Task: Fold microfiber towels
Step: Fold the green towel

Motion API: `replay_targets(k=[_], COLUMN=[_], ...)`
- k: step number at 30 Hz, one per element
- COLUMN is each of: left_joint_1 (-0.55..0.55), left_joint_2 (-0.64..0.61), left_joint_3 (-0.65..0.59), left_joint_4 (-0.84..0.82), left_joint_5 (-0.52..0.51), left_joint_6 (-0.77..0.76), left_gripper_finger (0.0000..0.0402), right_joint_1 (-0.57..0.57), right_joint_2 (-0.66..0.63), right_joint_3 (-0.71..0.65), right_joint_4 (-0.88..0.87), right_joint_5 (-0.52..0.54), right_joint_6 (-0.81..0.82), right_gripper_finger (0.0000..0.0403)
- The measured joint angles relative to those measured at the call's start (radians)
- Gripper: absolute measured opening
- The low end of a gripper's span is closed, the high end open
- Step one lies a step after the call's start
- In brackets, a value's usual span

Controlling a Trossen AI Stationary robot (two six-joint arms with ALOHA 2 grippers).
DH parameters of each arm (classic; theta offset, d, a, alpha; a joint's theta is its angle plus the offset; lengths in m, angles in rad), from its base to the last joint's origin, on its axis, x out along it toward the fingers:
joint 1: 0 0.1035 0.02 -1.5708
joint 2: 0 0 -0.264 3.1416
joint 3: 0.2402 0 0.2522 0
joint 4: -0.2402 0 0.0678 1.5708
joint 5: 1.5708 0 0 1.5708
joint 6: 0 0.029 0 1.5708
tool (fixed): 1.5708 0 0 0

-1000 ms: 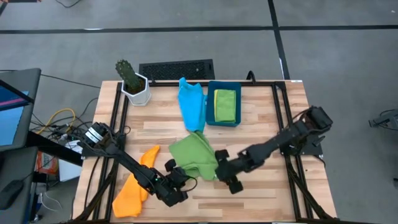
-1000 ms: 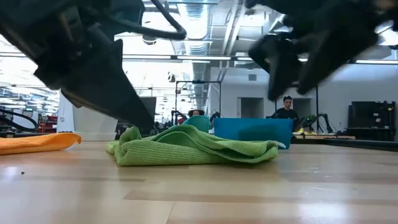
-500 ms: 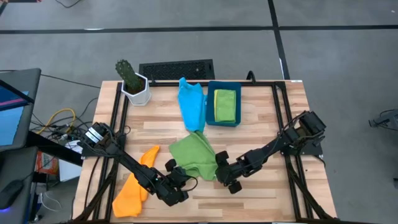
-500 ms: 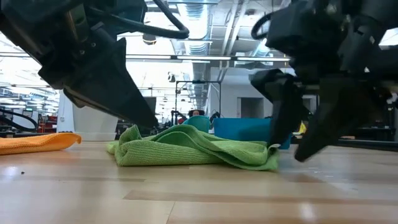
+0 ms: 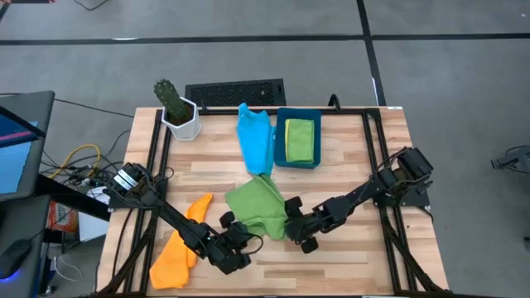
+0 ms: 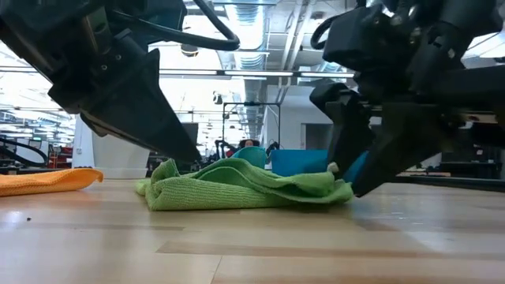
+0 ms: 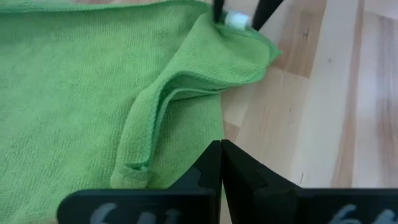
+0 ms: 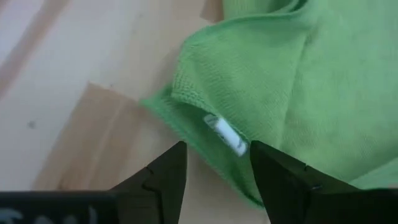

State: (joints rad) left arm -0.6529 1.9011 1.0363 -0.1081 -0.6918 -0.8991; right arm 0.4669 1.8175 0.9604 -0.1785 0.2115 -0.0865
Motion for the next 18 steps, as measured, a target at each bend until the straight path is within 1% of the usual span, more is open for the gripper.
replay_targets(k=[3, 7, 10, 13, 18], left_joint_1=[0.000, 0.002, 0.006, 0.009, 0.005], left_joint_2=[0.000, 0.000, 0.016, 0.052, 0.085], left_joint_3=[0.000, 0.000, 0.000, 0.001, 0.000], left_joint_4=[-0.016, -0.016, -0.007, 0.022, 0.057], left_joint_5=[0.005, 0.004, 0.003, 0.033, 0.052], left_joint_6=[-0.004, -0.003, -0.013, -0.037, -0.057], left_gripper_finger=[0.0000, 0.0000, 0.0000, 0.0000, 0.0000], right_joint_1=[0.020, 0.051, 0.057, 0.049, 0.026], right_joint_2=[-0.011, -0.032, -0.038, -0.038, -0.038], right_joint_3=[0.000, 0.000, 0.000, 0.000, 0.000], right_joint_4=[-0.042, -0.087, -0.071, -0.067, -0.041], right_joint_5=[-0.029, -0.029, 0.007, 0.043, 0.051], right_joint_6=[0.006, -0.003, -0.021, -0.027, -0.053], right_gripper_finger=[0.0199, 0.0199, 0.0196, 0.0194, 0.0192])
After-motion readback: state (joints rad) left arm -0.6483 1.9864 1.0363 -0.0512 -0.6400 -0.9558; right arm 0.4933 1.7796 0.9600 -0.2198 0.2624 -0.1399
